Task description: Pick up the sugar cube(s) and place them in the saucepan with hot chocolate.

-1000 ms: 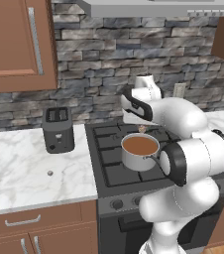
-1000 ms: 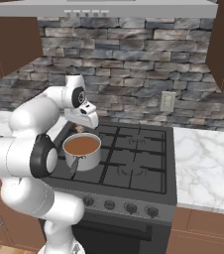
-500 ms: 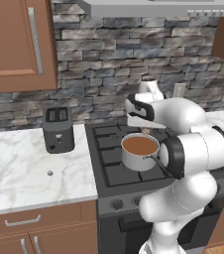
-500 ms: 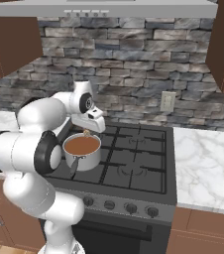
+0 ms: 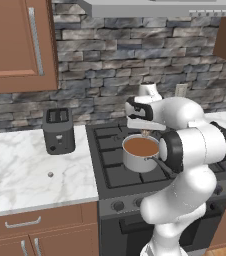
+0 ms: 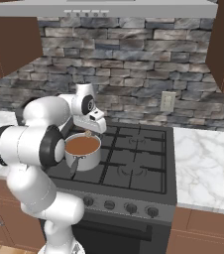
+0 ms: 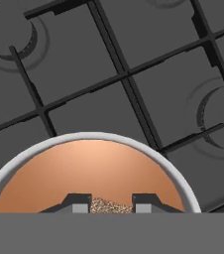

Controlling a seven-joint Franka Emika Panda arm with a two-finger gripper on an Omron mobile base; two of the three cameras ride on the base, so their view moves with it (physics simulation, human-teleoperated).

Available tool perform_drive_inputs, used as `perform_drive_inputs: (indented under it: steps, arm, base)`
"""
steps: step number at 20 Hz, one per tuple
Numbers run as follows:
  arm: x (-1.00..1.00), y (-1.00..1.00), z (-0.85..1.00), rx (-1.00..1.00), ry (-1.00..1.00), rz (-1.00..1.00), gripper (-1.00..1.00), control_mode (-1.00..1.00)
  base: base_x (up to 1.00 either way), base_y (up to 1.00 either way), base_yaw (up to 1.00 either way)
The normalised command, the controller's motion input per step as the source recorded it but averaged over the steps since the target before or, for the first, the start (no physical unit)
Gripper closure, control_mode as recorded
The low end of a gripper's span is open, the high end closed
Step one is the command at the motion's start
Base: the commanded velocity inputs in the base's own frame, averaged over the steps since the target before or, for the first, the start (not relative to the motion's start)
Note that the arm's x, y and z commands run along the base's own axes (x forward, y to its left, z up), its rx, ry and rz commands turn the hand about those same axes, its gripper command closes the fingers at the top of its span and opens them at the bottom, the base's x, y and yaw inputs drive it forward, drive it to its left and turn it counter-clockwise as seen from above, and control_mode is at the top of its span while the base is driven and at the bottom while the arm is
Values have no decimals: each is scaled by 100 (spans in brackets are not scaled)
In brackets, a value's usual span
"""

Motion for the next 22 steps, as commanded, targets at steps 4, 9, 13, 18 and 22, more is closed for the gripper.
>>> perform_drive_inputs:
  steps: [4,9,13,18,22]
  arm:
    - [8,2,-9,0,0,0,100,-100]
    - [0,15,-3,0,0,-1,-100,-100]
    - [0,3,0,0,0,0,-100,-100]
    - [0,0,0,0,0,0,-100,-100]
    - [0,0,0,0,0,0,-100,-100]
  base:
    - [0,0,0]
    - [0,0,0]
    - [0,0,0]
    - [0,0,0]
    - [0,0,0]
